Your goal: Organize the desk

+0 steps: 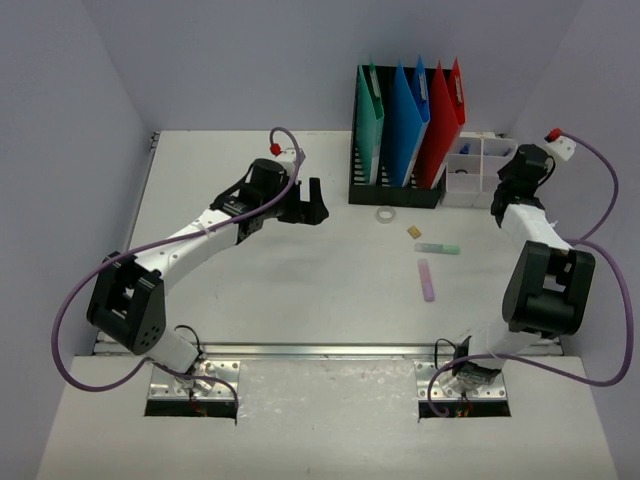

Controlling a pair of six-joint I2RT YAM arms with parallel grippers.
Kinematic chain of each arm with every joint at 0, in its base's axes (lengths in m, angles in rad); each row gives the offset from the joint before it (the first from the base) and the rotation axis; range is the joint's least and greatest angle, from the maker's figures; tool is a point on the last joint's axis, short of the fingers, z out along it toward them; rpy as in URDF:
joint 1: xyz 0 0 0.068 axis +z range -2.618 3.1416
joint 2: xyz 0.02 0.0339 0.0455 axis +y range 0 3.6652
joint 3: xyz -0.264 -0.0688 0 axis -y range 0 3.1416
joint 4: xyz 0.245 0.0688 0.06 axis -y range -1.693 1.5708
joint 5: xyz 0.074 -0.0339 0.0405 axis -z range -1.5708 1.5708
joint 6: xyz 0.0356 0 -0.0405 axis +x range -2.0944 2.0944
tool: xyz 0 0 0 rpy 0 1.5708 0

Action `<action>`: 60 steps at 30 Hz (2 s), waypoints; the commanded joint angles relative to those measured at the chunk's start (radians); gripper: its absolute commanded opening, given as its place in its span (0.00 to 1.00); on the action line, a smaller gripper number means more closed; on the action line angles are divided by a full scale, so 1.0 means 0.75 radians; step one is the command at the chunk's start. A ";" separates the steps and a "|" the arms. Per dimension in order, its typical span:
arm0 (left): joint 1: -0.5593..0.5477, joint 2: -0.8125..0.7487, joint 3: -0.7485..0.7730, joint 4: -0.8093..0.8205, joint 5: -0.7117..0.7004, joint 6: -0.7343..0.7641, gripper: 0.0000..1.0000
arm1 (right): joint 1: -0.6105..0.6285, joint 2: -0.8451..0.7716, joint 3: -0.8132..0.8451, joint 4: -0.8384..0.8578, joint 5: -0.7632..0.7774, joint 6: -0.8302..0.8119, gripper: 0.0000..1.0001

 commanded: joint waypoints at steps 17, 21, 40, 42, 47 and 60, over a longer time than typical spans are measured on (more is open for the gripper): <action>0.047 0.135 0.107 0.019 0.055 -0.006 1.00 | -0.026 0.140 0.205 -0.001 -0.288 0.052 0.00; 0.053 0.142 0.101 0.011 0.064 -0.012 1.00 | -0.028 0.105 0.172 -0.011 -0.324 -0.002 0.00; 0.065 0.150 0.072 0.026 0.109 -0.052 1.00 | -0.090 -0.100 0.182 -0.300 -0.467 -0.055 0.00; 0.065 0.156 0.076 0.026 0.116 -0.056 1.00 | -0.090 -0.101 0.198 -0.333 -0.469 -0.069 0.00; 0.065 0.164 0.086 0.022 0.123 -0.060 1.00 | -0.099 -0.039 0.281 -0.471 -0.425 -0.050 0.00; 0.069 0.167 0.087 0.018 0.113 -0.064 1.00 | -0.109 0.137 0.475 -0.676 -0.351 0.045 0.00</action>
